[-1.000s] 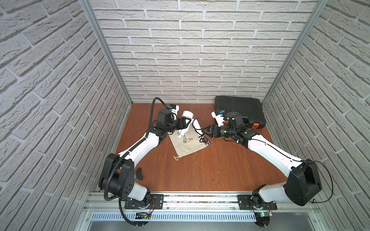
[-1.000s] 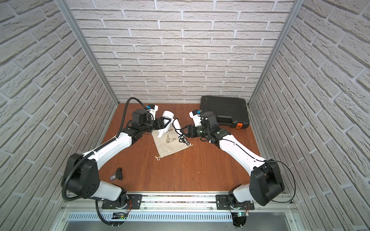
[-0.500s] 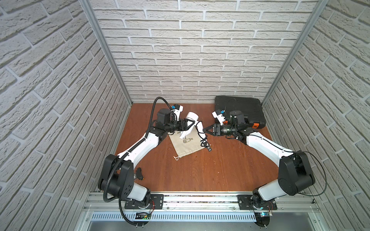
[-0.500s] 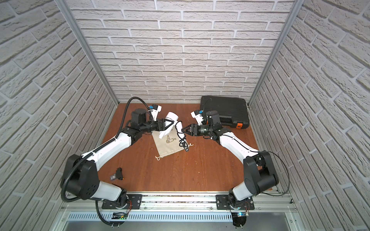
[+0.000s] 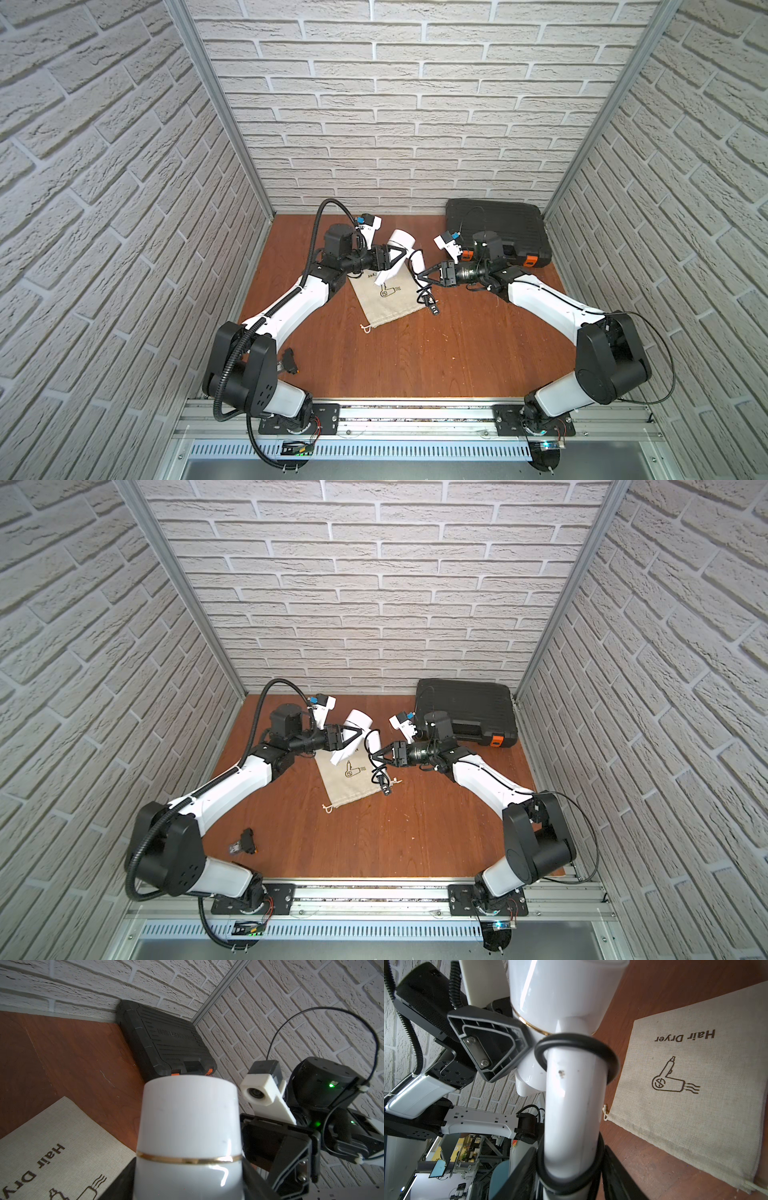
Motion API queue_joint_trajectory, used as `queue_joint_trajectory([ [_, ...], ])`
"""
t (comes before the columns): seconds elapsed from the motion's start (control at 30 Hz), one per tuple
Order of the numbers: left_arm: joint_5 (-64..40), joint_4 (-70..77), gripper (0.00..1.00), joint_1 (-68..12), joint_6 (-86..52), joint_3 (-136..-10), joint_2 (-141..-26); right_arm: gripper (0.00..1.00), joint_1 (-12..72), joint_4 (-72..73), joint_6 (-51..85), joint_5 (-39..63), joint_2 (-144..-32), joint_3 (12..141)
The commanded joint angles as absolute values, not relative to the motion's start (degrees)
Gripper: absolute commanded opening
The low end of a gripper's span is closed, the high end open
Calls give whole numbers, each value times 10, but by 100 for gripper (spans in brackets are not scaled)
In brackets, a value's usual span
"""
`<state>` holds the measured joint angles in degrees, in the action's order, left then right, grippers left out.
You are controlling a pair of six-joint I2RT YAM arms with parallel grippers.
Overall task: Pack away hair dryers
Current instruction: Fold the hair dryer.
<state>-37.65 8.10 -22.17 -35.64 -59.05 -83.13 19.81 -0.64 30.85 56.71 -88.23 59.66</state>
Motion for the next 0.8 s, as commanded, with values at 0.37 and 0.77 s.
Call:
queue_joint_trajectory([
  [0.37, -300, 253, 0, -247, -422, -577, -816, 7, 241, 136, 407, 554, -868, 590],
  [0.77, -160, 338, 0, -311, -466, -556, -846, 3, 284, 307, 529, 472, -880, 574],
])
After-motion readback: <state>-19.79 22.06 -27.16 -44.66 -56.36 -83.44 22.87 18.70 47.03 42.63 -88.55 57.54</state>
